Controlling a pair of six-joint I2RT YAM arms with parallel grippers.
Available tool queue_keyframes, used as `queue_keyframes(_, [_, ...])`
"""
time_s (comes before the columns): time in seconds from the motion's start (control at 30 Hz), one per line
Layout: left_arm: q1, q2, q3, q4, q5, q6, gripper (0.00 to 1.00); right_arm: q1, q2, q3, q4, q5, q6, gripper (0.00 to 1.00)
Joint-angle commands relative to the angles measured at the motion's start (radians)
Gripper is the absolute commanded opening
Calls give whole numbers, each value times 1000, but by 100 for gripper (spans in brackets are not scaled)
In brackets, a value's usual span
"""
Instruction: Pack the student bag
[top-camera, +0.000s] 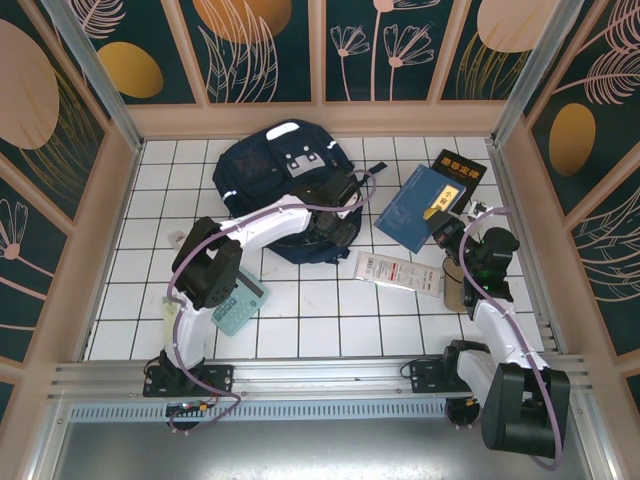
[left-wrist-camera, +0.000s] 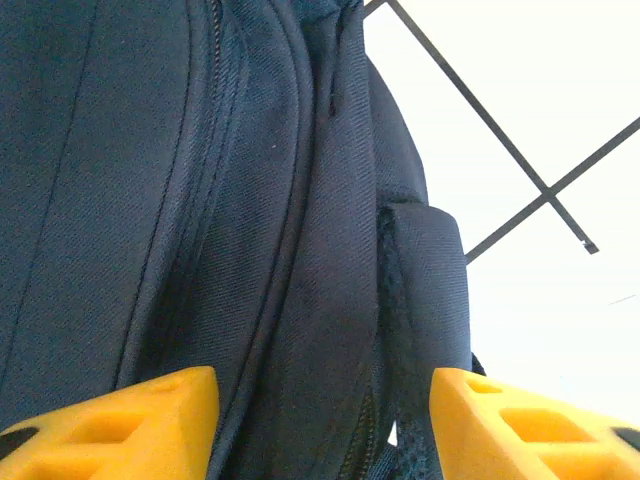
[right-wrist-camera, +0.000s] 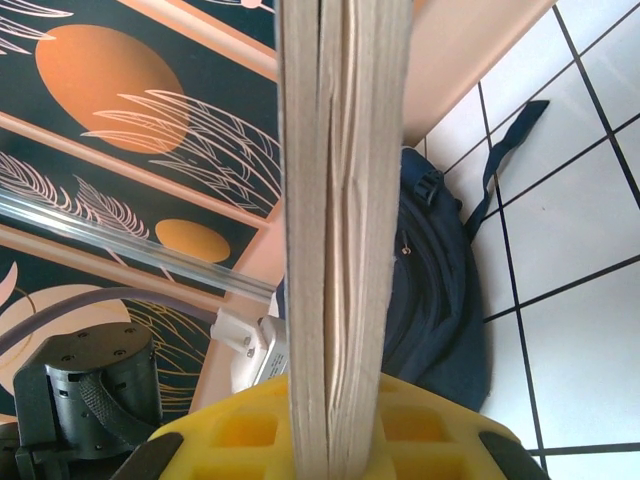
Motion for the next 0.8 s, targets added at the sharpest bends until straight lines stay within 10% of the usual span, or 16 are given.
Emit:
queue_keyframes(0.0, [-1, 23, 33, -2, 14, 11, 56, -10, -22, -2, 62, -23, 5, 0])
queue_keyframes(0.13, [-2, 42, 34, -3, -18, 13, 41, -10, -23, -2, 62, -25, 4, 0])
queue_keyframes(0.3, [-2, 26, 40, 21, -43, 16, 0, -11, -18, -5, 62, -17, 0, 0])
queue_keyframes(0.77, [-2, -175, 148, 115, -197, -44, 0, 33, 20, -36, 156, -35, 68, 0])
